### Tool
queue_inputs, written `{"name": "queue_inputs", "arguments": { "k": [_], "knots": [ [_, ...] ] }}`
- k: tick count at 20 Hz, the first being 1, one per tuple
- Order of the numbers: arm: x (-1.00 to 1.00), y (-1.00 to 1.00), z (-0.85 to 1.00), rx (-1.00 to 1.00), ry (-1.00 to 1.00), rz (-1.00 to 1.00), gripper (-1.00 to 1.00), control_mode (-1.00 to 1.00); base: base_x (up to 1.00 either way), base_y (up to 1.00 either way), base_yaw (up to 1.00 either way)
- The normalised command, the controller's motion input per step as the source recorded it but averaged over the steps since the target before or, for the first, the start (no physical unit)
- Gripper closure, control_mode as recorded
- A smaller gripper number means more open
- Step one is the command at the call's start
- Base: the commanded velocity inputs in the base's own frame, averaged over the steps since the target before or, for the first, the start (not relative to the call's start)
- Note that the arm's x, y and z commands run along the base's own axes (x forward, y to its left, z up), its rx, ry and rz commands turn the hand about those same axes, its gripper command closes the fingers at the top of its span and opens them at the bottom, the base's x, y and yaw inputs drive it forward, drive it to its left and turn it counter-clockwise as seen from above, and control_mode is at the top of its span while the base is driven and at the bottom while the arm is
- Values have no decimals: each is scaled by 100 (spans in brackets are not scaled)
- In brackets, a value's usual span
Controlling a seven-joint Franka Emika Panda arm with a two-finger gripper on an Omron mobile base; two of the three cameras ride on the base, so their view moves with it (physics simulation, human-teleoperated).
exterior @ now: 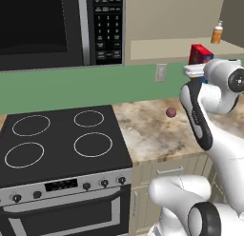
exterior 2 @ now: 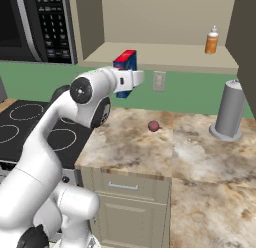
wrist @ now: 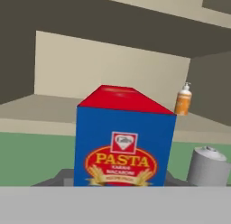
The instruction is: Pick the bar and boxed food from the counter and place them in the cabinets closest to them.
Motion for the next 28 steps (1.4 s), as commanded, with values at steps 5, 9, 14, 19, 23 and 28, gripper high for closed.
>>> {"name": "queue_inputs", "arguments": {
  "k": [5, 9, 14, 19, 23, 28],
  "knots": [
    [-7, 4, 45, -1, 22, 1, 100, -100, 0, 0, 0],
    [-22, 0, 48, 0, 16, 0, 100, -100, 0, 0, 0],
    [-13, 1, 11, 0, -6, 0, 100, -100, 0, 0, 0],
    [-43, 0, 10, 0, -26, 3, 100, -100, 0, 0, 0],
    [-30, 0, 0, 0, -32, 4, 100, -100, 0, 0, 0],
    [-3, 0, 0, 0, -22, 1, 100, -100, 0, 0, 0]
  ]
}}
